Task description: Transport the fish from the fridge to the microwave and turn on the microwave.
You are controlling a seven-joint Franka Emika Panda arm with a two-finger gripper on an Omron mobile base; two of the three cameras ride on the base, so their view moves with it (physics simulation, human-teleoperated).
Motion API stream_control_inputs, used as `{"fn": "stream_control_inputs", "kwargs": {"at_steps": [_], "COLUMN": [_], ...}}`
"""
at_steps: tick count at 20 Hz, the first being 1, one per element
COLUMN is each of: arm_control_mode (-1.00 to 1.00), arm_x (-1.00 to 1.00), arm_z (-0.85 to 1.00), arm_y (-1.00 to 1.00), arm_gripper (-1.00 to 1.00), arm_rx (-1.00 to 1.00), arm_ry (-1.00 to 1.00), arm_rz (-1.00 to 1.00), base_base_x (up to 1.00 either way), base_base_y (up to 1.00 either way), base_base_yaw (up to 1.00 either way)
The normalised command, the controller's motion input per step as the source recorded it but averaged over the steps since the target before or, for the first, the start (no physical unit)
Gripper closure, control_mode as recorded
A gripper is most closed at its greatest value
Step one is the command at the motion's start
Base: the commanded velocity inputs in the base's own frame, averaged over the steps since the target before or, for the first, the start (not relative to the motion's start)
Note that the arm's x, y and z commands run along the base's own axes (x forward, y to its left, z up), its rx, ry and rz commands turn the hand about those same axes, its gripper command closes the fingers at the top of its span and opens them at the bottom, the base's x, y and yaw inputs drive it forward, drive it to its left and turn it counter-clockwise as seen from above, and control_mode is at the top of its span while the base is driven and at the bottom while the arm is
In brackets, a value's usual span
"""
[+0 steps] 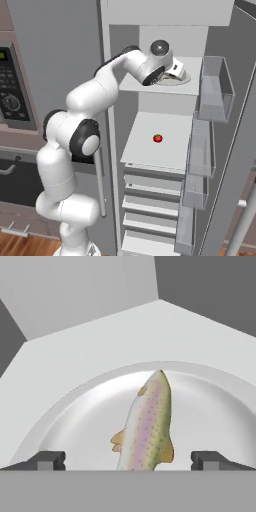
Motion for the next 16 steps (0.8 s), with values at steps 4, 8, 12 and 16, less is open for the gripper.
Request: {"fn": "stream_control_inputs", "kwargs": {"at_steps": [4, 8, 12, 16], "arm_control_mode": [-1.00, -1.00, -1.00, -1.00], "arm_x": [0.06, 0.06, 0.18, 0.33], "arm_z": [-0.36, -0.44, -0.44, -0.39], "arm_y": [-0.03, -0.01, 0.00, 0.10], "arm_gripper": [-1.00, -1.00, -1.00, 1.00], "arm_rx": [0.00, 0.00, -0.02, -0.05], "arm_ry": [0.00, 0.00, 0.00, 0.06], "arm_rz": [0.00, 0.00, 0.00, 0.00], "base_base_x": [0.00, 0.00, 0.00, 0.00], "base_base_y": [0.00, 0.00, 0.00, 0.00], "base_base_yaw": [0.00, 0.00, 0.00, 0.00]}}
